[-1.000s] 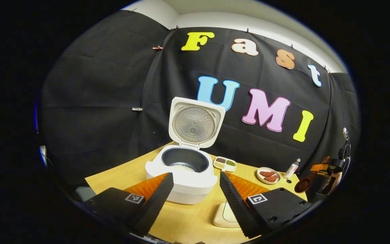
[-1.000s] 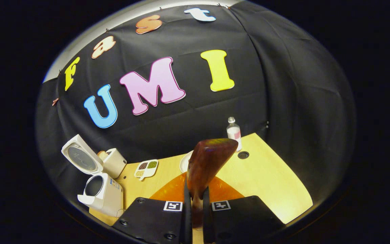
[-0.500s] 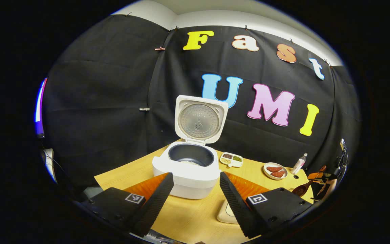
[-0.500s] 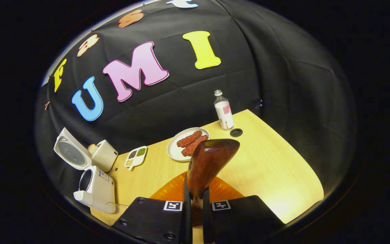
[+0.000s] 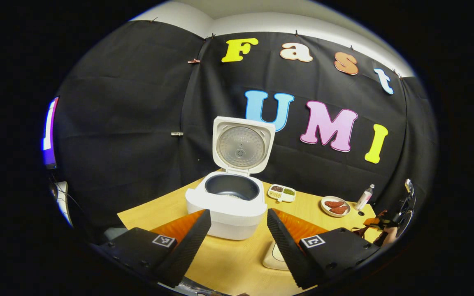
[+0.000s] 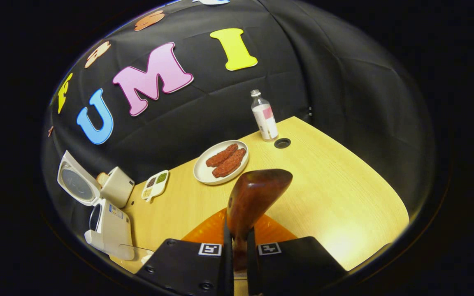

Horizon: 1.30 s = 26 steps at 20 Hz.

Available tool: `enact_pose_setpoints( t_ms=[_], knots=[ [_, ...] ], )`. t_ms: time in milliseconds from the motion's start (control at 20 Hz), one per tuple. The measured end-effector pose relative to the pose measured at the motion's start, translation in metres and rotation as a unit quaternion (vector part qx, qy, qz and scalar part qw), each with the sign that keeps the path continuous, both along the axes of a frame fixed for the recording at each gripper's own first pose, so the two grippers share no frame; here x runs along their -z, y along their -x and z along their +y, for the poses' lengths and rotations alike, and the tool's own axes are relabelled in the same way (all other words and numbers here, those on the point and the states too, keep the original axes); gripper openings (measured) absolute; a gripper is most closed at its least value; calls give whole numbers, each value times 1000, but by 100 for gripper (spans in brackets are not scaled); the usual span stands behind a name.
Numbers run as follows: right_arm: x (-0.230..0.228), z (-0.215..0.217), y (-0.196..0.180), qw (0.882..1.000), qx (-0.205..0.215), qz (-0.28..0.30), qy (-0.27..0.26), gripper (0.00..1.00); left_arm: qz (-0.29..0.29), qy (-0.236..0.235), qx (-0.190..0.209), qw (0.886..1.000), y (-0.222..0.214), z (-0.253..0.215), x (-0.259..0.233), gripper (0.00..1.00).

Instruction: Close the left gripper, press the button to open the rice cooker; take a wooden spoon from the chopstick holder with the right hand, scoop a spoonful of rice and pour it into the rice cooker, then put the wooden spoon back into the chopstick holder.

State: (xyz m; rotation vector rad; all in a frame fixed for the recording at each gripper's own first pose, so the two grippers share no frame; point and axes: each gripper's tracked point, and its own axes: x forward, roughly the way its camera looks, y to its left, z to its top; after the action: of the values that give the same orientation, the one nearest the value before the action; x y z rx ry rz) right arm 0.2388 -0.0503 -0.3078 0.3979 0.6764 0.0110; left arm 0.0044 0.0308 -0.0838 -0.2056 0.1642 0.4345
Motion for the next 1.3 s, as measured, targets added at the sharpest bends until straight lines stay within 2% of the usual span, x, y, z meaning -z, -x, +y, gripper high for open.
enact_pose_setpoints(
  t_ms=[150,200,250,300,350,450,600,700,950,1150,1300],
  knots=[
    [-4,-5,2,1000,13,-3,-16,23,-11,13,-2,1000,-7,5,-9,95],
    [-8,-12,4,1000,17,-9,-9,31,-14,6,1,1000,-10,7,-15,95],
    [-10,-14,6,1000,18,-10,-7,54,-17,-2,3,1000,-14,11,-22,95],
    [-11,-15,10,1000,17,-7,-6,58,-20,-9,7,1000,-19,17,-28,95],
    [-12,-17,17,1000,18,-2,-5,51,-19,-8,7,1000,-23,24,-34,95],
    [-16,-23,25,1000,19,0,3,100,-25,2,10,1000,-34,38,-47,95],
    [-32,-33,47,999,33,-3,10,99,-45,-3,11,999,-52,61,-82,95],
    [-41,-37,67,999,45,-2,3,99,-55,6,17,998,-66,80,-106,95],
    [-54,-57,121,998,59,-2,22,99,-102,22,29,994,-102,131,-179,95],
    [-56,-58,166,998,46,9,36,98,-115,17,31,993,-138,177,-225,94],
    [-61,-62,190,998,26,4,61,99,-108,7,67,992,-179,188,-246,94]
  ],
)
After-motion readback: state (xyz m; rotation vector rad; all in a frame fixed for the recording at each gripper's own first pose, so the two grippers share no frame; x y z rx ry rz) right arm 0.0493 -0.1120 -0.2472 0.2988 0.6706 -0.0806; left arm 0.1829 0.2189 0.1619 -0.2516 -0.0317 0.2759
